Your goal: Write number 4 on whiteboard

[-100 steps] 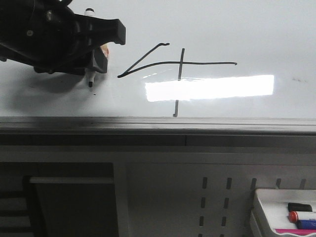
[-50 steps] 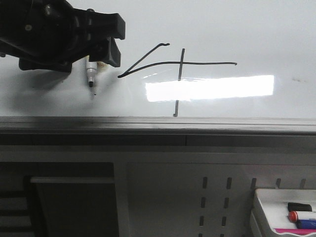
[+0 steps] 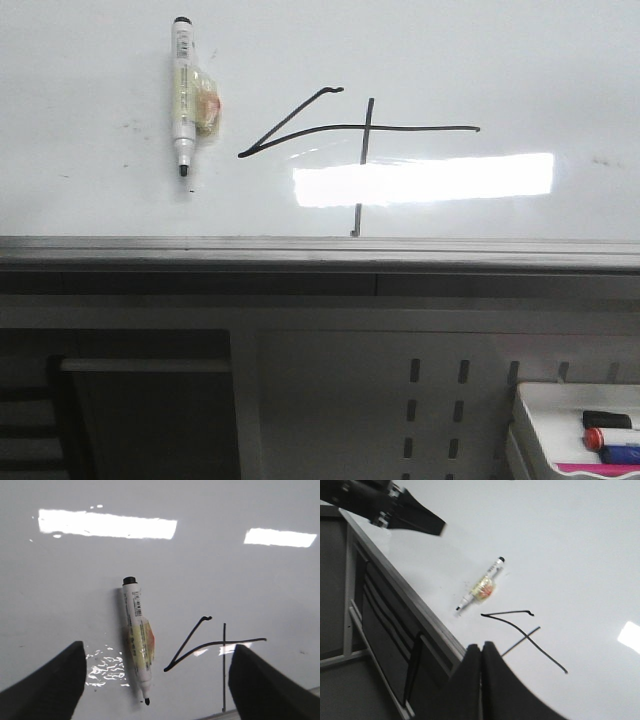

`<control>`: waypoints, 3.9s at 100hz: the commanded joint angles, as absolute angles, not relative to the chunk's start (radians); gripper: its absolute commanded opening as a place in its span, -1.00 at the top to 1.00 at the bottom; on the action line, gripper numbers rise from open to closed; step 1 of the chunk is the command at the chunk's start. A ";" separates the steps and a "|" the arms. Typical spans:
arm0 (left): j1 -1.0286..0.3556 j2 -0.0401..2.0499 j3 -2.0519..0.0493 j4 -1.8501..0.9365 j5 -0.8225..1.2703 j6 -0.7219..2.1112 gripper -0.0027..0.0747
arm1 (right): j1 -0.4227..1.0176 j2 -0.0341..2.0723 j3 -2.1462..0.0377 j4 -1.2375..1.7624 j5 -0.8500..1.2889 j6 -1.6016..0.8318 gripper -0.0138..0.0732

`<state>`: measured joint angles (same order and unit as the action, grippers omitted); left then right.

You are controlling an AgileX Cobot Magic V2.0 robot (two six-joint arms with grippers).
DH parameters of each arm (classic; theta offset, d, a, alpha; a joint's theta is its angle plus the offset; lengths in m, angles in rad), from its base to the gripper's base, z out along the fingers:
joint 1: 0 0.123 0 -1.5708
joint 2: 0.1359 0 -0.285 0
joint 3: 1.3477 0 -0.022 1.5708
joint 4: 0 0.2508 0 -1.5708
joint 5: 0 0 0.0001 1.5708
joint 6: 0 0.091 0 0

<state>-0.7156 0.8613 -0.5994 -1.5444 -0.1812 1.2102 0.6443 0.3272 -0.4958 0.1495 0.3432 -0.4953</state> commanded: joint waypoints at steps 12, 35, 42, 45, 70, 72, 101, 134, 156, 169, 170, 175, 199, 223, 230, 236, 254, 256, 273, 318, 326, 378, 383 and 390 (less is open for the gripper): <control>-0.715 0.547 -0.427 -1.534 -0.139 1.234 0.34 | 0.510 0.095 -0.357 0.142 0.266 -0.499 0.83; -0.715 0.322 -0.287 -1.534 -0.139 1.234 0.98 | 0.457 -0.015 -0.317 0.148 0.254 -0.499 0.83; -0.715 0.291 -0.272 -1.534 -0.134 1.234 0.98 | 0.457 -0.015 -0.317 0.153 0.251 -0.499 0.83; -0.715 0.285 -0.267 -1.534 -0.134 1.234 0.98 | 0.457 -0.015 -0.317 0.155 0.250 -0.499 0.83; -0.715 0.280 -0.262 -1.534 -0.134 1.234 0.98 | 0.457 -0.015 -0.317 0.155 0.250 -0.499 0.83; -0.715 0.280 -0.262 -1.534 -0.134 1.234 0.98 | 0.457 -0.015 -0.317 0.155 0.250 -0.499 0.83; -0.715 0.280 -0.256 -1.534 -0.139 1.234 0.98 | 0.457 -0.015 -0.317 0.155 0.250 -0.499 0.83; -0.531 0.263 -0.142 -0.564 -0.158 0.725 0.98 | 0.457 -0.015 -0.317 0.155 0.250 -0.499 0.83; -0.230 0.189 0.008 0.025 -0.030 -0.108 0.98 | 0.457 -0.015 -0.317 0.155 0.250 -0.499 0.83; -0.162 0.115 0.038 0.037 0.055 -0.120 0.98 | 0.457 -0.015 -0.317 0.155 0.250 -0.499 0.83; -0.159 0.111 0.038 0.037 0.067 -0.120 0.98 | 0.457 -0.015 -0.317 0.155 0.250 -0.499 0.83; -0.149 0.079 0.038 0.039 0.107 -0.118 0.98 | 0.457 -0.015 -0.317 0.155 0.250 -0.499 0.83; -0.133 -0.028 0.038 0.000 0.315 -0.124 0.98 | 0.457 -0.015 -0.317 0.155 0.250 -0.499 0.83; -0.131 -0.028 0.038 0.000 0.315 -0.124 0.98 | 0.457 -0.015 -0.317 0.155 0.250 -0.499 0.83; -0.131 -0.028 0.038 0.000 0.315 -0.124 0.98 | 0.457 -0.015 -0.317 0.155 0.250 -0.499 0.83; -0.131 -0.028 0.038 0.000 0.315 -0.124 0.98 | 0.457 -0.015 -0.317 0.155 0.250 -0.499 0.83; -0.131 -0.028 0.038 0.000 0.315 -0.124 0.98 | 0.457 -0.015 -0.317 0.155 0.250 -0.499 0.83; -0.131 -0.028 0.038 0.000 0.315 -0.124 0.98 | 0.457 -0.015 -0.317 0.155 0.250 -0.499 0.83; -0.131 -0.028 0.038 0.000 0.315 -0.124 0.98 | 0.457 -0.015 -0.317 0.155 0.250 -0.499 0.83; -0.131 -0.028 0.038 0.000 0.315 -0.124 0.98 | 0.236 -0.015 -0.078 -0.059 0.128 -0.223 0.83; -0.131 -0.028 0.038 0.000 0.315 -0.124 0.98 | 0.147 -0.017 -0.016 -0.066 0.099 -0.218 0.84; -0.131 -0.028 0.038 0.000 0.315 -0.124 0.98 | 0.081 -0.023 0.035 -0.073 0.312 0.018 0.84; -0.131 -0.028 0.038 0.000 0.315 -0.124 0.98 | 0.081 -0.023 0.035 -0.073 0.312 0.018 0.84; -0.131 -0.028 0.038 0.000 0.315 -0.124 0.98 | 0.081 -0.023 0.035 -0.075 0.312 0.018 0.84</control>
<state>-0.1329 -0.0061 0.0043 0.0110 0.3512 -0.1143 0.0898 -0.0124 0.0161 -0.0617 0.3263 0.0000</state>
